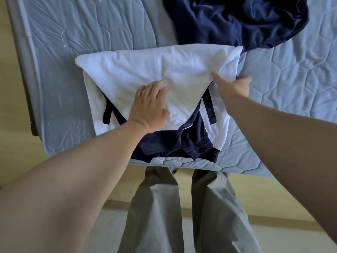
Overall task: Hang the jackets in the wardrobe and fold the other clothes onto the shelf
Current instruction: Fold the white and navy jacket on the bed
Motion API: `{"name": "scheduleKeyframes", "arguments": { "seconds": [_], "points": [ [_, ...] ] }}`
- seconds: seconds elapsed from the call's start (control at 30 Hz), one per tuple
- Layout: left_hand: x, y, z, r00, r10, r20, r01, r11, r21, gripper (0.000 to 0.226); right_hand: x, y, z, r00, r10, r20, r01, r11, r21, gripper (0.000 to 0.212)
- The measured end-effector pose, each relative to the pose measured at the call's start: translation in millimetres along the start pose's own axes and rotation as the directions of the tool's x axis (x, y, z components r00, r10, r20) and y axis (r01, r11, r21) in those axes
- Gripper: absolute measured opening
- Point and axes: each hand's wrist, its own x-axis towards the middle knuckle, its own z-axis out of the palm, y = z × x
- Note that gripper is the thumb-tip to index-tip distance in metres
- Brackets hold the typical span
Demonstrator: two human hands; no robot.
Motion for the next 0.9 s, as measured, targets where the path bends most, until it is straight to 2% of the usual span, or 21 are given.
{"name": "scheduleKeyframes", "arguments": {
  "seconds": [0.07,0.13,0.3,0.43,0.5,0.57,0.67,0.73,0.8,0.9],
  "points": [
    [-9.1,1.9,5.1,0.996,0.051,0.070,-0.055,0.997,0.049,0.069,-1.2,9.7,-2.3,0.999,-0.031,0.018,0.031,0.999,-0.013,0.077],
    [-18.5,5.4,14.7,0.995,0.067,0.078,-0.072,0.995,0.066,0.069,-1.1,20.9,-4.7,0.999,-0.029,0.040,0.030,0.999,-0.014,0.075],
    [-20.4,23.9,32.0,0.989,-0.139,0.051,0.142,0.988,-0.066,0.076,-12.8,51.1,-9.0,0.996,-0.027,0.081,0.031,0.999,-0.044,0.065],
    [-12.4,29.3,57.1,0.974,-0.155,0.164,0.151,0.988,0.034,0.083,-23.6,56.8,-7.4,0.982,-0.156,0.110,0.159,0.987,-0.015,0.036],
    [-10.1,31.3,71.6,0.972,-0.176,0.157,0.169,0.984,0.062,0.082,-29.6,55.1,-5.2,0.964,-0.178,0.198,0.170,0.984,0.057,0.029],
    [-7.7,33.9,85.5,0.978,-0.184,0.099,0.180,0.982,0.052,0.080,-34.9,50.0,-1.8,0.936,-0.163,0.312,0.090,0.968,0.234,0.032],
    [-5.5,31.5,101.9,0.986,-0.167,0.012,0.166,0.985,0.049,0.079,-37.4,40.4,6.7,0.918,-0.202,0.340,0.057,0.919,0.391,0.029],
    [-6.8,29.5,106.6,0.988,-0.153,-0.015,0.153,0.987,0.037,0.077,-46.6,34.5,16.1,0.895,-0.268,0.356,0.113,0.909,0.401,0.024],
    [-8.1,29.9,101.2,0.992,-0.125,-0.033,0.125,0.992,-0.010,0.074,-62.4,29.5,29.2,0.859,-0.363,0.361,0.243,0.910,0.337,0.019],
    [-23.2,30.0,76.6,0.978,-0.178,-0.112,0.151,0.965,-0.214,0.066,-92.9,20.6,51.9,0.812,-0.470,0.346,0.430,0.882,0.192,0.013]
  ]
}}
